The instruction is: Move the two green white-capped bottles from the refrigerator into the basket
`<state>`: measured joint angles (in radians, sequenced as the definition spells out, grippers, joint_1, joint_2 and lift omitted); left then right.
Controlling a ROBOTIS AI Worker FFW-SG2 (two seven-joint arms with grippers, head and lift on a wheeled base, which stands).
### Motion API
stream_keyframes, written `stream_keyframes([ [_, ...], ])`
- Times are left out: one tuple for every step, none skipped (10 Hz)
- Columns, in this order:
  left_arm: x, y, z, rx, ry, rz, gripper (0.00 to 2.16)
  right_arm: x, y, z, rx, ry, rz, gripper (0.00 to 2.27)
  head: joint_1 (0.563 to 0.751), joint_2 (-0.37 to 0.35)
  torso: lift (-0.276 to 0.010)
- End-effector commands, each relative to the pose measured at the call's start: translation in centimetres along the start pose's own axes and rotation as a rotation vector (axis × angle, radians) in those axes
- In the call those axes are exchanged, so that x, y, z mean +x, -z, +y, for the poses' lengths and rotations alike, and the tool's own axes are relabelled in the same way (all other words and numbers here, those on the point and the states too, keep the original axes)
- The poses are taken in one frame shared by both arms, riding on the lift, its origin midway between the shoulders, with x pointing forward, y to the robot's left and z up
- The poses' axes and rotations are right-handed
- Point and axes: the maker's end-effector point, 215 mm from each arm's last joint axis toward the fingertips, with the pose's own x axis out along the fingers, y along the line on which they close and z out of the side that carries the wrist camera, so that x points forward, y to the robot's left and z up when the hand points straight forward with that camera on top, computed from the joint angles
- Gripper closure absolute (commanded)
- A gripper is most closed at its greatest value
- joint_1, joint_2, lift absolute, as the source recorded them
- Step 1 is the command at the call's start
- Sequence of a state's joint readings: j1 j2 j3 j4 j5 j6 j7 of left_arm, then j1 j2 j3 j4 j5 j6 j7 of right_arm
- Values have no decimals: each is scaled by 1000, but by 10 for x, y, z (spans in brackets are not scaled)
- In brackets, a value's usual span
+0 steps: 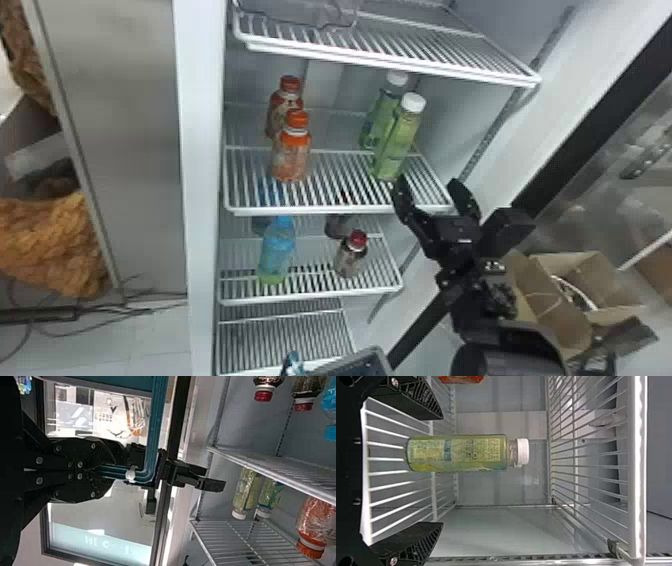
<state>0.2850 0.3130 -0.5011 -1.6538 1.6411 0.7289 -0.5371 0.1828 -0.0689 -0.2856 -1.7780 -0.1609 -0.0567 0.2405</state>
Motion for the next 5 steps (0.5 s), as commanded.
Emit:
stream_keyframes([
  [0,0,0,-2,1,0,1216,15,-3,3,-1,-8,-10,85,695,-350,-4],
  [1,1,0,-1,1,2,1216,23,-4,2,2,-8,-14,85,695,-350,-4],
  [0,0,0,0,0,1,1216,31,-6,4,2,-12,-18,87,695,-350,-4],
  [1,0,-1,-1,3,0,1216,38,-5,4,3,-16,-16,85,695,-350,-4],
  [1,0,0,-1,1,0,1214,46,-5,6,9,-21,-17,87,695,-350,-4],
])
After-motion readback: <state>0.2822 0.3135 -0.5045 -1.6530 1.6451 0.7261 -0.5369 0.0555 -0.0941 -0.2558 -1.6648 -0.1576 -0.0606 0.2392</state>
